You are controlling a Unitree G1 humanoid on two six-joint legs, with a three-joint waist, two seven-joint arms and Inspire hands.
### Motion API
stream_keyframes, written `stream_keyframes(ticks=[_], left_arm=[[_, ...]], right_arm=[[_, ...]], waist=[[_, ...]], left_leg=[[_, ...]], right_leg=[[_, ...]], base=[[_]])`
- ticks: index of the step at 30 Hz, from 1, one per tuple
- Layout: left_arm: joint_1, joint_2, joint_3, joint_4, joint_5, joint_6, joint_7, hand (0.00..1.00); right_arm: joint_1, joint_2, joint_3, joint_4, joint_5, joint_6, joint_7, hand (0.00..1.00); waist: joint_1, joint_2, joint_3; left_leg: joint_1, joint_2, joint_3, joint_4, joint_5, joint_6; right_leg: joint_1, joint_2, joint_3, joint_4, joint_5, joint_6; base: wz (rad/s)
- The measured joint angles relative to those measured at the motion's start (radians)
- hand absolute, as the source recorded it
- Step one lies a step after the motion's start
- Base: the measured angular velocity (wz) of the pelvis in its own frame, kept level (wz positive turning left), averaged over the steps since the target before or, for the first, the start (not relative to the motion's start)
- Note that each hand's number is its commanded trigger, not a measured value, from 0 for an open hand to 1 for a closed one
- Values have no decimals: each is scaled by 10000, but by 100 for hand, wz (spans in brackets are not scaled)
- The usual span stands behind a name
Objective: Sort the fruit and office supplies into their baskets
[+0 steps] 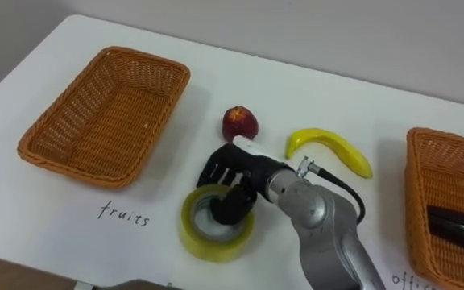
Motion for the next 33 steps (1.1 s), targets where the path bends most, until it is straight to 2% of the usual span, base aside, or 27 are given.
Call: stream_keyframes(ticks=[3, 7, 9, 13, 17, 23, 28, 33], left_arm=[[166, -24, 64, 102, -14, -112, 0, 0], [221, -11, 210, 401, -68, -399, 0, 0], [285, -11, 241, 401, -104, -477, 7, 0], [414, -31, 580, 367, -186, -632, 18, 0], [641, -40, 678, 379, -202, -789, 21, 0], [926, -119, 680, 424, -197, -826, 235, 0], [1071, -113, 696, 437, -186, -825, 237, 0], [1196, -79, 749, 473, -186, -822, 242, 0]], right_arm=[[48, -47, -683, -383, 319, -117, -148, 100], [51, -301, -1899, -596, 1887, -592, -1152, 100], [47, -305, -2217, -621, 2057, -846, -1634, 100], [49, -312, -2929, -969, 2173, -945, -2433, 100], [50, -313, -3684, -1211, 2825, -1327, -3426, 100], [52, -316, -4086, -1301, 3644, -1595, -4740, 100], [51, -369, -4377, -1276, 4253, -1629, -5838, 100], [53, -698, -4448, -765, 4412, -2005, -6876, 100]], waist=[[-242, 45, -11], [-581, 58, -18], [-720, 36, -34], [-893, 31, -44], [-1069, 99, -71], [-1330, 226, -141], [-1383, 199, -129], [-1544, 208, -114]], left_leg=[[37, 0, 93, -1, 0, 1], [330, 11, 159, -50, 1, 2], [362, 23, 197, -91, 2, 2], [342, 28, 336, -79, 3, 4], [345, 33, 419, -38, 2, 5], [383, 41, 427, -19, 3, 5], [389, 45, 447, 31, 3, 5], [349, 58, 431, 16, 0, 2]], right_leg=[[-12, 3, 211, -5, 0, 0], [216, 1, 247, -14, 0, 0], [217, 7, 274, -11, 0, 0], [140, 2, 355, 6, 0, 1], [131, 8, 468, 10, 0, 1], [197, 16, 485, 11, 0, 1], [201, 16, 492, 22, 1, 2], [210, 25, 461, 25, 1, 2]], base=[[-9], [-4], [-9], [-10], [-7], [-1], [0], [0]])
